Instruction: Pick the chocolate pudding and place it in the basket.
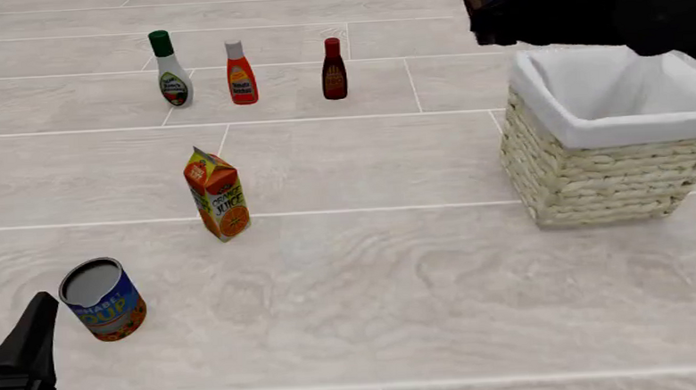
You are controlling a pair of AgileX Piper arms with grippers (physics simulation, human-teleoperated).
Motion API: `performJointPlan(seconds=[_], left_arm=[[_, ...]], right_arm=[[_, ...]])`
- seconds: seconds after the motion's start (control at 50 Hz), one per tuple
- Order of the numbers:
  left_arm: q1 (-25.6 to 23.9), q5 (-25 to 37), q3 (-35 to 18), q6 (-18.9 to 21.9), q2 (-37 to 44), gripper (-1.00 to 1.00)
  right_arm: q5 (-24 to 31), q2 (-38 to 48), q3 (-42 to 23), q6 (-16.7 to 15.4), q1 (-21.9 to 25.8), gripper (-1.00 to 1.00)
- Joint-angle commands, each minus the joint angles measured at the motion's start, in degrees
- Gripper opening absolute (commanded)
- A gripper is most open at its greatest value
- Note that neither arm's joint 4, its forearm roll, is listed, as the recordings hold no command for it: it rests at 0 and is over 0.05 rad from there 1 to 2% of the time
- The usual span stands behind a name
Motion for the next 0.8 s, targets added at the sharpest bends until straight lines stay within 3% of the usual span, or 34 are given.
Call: performJointPlan(seconds=[0.02, 0.8], left_arm=[[0.0, 0.0, 0.0, 0.0, 0.0, 1.0], [0.0, 0.0, 0.0, 0.0, 0.0, 1.0]], right_arm=[[2.05, -0.48, -3.05, 0.44, -4.28, -1.0], [4.76, 3.45, -10.25, 1.78, -18.15, -1.0]])
